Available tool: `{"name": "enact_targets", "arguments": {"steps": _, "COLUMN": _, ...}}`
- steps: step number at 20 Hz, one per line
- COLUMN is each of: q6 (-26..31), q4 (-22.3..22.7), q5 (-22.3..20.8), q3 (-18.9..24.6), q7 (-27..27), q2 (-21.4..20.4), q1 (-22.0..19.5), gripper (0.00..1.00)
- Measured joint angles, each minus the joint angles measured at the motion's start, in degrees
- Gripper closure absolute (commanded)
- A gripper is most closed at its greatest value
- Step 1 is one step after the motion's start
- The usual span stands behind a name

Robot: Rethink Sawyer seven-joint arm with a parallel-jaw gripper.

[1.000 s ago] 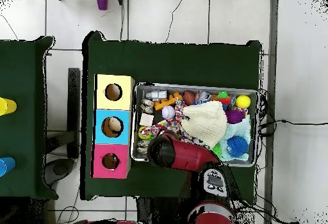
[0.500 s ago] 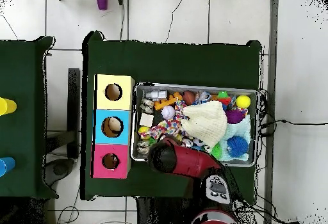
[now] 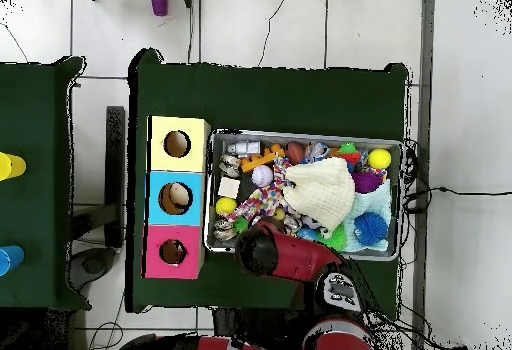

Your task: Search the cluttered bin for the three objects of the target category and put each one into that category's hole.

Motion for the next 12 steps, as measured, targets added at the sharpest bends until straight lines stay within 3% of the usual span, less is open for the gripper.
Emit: {"name": "enact_targets", "arguments": {"steps": 12, "q6": -1.0, "q4": 0.1, "q5": -0.2, "q3": -0.01, "q7": 0.0, "q2": -0.01, "q1": 0.07, "gripper": 0.0}}
